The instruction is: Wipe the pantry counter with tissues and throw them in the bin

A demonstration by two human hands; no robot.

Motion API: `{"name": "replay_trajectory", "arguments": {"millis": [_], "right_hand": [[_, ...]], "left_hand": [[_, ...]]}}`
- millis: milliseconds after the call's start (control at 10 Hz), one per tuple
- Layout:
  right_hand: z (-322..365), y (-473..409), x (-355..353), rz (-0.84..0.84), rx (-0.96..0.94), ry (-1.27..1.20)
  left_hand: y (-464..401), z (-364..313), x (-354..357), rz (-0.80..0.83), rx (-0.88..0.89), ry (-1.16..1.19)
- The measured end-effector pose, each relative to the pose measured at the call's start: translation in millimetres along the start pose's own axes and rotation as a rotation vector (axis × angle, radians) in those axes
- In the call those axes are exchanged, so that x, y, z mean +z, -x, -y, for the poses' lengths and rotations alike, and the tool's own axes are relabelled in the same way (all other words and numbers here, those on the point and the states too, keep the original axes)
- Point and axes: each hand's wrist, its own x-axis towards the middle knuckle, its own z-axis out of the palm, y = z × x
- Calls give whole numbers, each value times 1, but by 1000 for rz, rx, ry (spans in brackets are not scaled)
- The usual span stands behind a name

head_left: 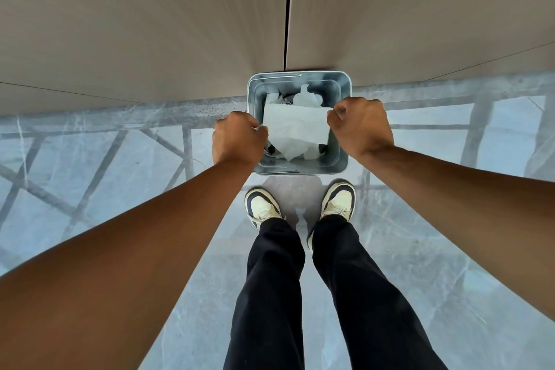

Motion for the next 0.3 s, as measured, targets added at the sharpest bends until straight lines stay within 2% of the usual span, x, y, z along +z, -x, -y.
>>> {"name": "replay_trajectory", "arguments": {"millis": [100,200,300], "right_hand": [[2,8,-9,9,-4,4],[8,18,-31,9,-32,-26],[14,28,-48,109,-68,-8]], "left_hand": [[9,-1,-8,13,-2,-20],[22,-5,-24,50,82,-106],[37,-10,-37,114,173,-177]]}}
